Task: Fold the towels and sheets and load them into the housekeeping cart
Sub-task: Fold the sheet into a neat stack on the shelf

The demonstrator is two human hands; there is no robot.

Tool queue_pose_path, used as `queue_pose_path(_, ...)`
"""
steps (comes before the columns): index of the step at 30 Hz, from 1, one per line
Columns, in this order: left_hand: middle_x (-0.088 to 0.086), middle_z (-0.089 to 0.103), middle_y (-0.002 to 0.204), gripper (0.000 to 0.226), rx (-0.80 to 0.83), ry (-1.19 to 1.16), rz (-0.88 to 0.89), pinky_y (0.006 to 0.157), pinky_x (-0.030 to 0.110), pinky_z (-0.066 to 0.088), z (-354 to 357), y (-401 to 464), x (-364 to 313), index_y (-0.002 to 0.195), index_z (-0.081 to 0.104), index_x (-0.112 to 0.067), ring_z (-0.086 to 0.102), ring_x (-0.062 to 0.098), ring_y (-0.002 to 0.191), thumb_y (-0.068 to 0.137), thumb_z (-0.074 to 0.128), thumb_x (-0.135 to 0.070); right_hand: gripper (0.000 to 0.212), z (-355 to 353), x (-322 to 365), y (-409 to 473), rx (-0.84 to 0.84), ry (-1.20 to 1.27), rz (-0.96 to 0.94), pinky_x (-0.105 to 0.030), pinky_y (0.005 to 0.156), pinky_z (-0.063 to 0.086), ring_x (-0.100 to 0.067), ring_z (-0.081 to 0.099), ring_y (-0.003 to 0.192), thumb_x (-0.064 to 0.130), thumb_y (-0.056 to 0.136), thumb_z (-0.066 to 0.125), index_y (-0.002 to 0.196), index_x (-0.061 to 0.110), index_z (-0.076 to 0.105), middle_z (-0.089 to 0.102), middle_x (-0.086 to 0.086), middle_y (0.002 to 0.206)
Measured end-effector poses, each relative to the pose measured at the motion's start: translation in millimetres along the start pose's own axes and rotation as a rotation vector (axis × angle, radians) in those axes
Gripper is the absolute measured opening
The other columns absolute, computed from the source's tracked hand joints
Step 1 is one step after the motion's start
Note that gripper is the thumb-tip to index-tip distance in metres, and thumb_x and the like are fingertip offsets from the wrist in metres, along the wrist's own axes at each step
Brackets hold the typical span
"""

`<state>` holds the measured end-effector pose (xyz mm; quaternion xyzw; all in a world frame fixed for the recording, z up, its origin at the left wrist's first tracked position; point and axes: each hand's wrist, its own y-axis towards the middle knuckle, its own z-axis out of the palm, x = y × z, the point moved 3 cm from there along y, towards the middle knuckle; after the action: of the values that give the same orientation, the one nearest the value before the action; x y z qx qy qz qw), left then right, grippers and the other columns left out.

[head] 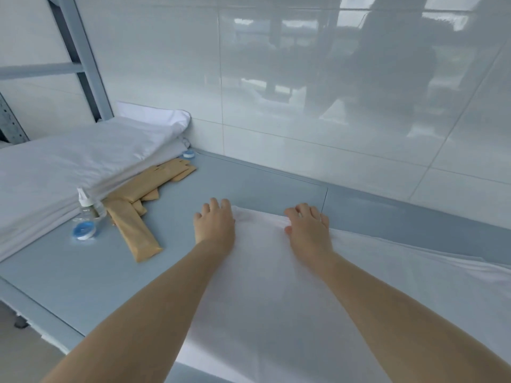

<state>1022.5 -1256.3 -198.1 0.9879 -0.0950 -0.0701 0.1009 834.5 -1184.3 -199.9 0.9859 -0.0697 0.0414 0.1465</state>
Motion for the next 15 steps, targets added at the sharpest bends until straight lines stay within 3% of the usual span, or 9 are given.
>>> queue_pose_path(2,0.004,0.046,0.132,0.034,-0.06,-0.037,0.168,0.098,0.036,0.03,1,-8,-18,0.131,0.044,-0.02,0.04,0.026,0.123,0.097,0.042,-0.021,0.031,-2,16,-4,-0.015,0.12,-0.091,-0.036,0.1,0.031,-0.025,0.041,0.119,0.02,0.095,0.049,0.125,0.016,0.054,0.048,-0.001,0.126)
queue_pose_path(5,-0.005,0.04,0.146,0.041,0.064,-0.186,0.385,0.109,0.032,0.021,11,-29,-48,0.138,0.044,-0.027,0.029,0.019,0.139,0.098,0.035,-0.025,0.033,3,36,-16,0.113,0.336,-0.188,-0.034,0.106,0.032,-0.026,0.044,0.123,0.016,0.097,0.044,0.126,0.011,0.058,0.052,-0.004,0.134)
queue_pose_path(7,-0.007,0.021,0.159,0.049,0.193,-0.173,0.309,0.117,0.035,0.009,20,-35,-46,0.148,0.028,-0.033,0.013,0.016,0.147,0.1,0.027,-0.037,0.043,9,32,-24,0.185,0.264,-0.166,-0.03,0.116,0.016,-0.017,0.03,0.138,0.026,0.1,0.037,0.142,0.021,0.045,0.037,0.005,0.151)
queue_pose_path(10,-0.007,-0.003,0.162,0.063,0.299,-0.054,0.238,0.119,0.041,-0.003,22,-36,-25,0.153,0.004,-0.037,-0.006,0.014,0.149,0.096,0.016,-0.061,0.052,12,2,-34,0.338,0.076,-0.038,-0.037,0.118,-0.003,-0.005,0.001,0.146,0.05,0.101,0.016,0.151,0.039,0.013,0.005,0.018,0.159)
queue_pose_path(15,-0.008,-0.005,0.162,0.065,0.307,-0.022,0.23,0.117,0.045,-0.012,13,-54,10,0.153,0.001,-0.035,-0.008,0.012,0.148,0.095,0.008,-0.062,0.056,-2,-51,-69,0.422,-0.037,0.178,-0.04,0.118,-0.007,-0.007,-0.008,0.146,0.056,0.097,0.006,0.15,0.041,-0.002,-0.007,0.014,0.16)
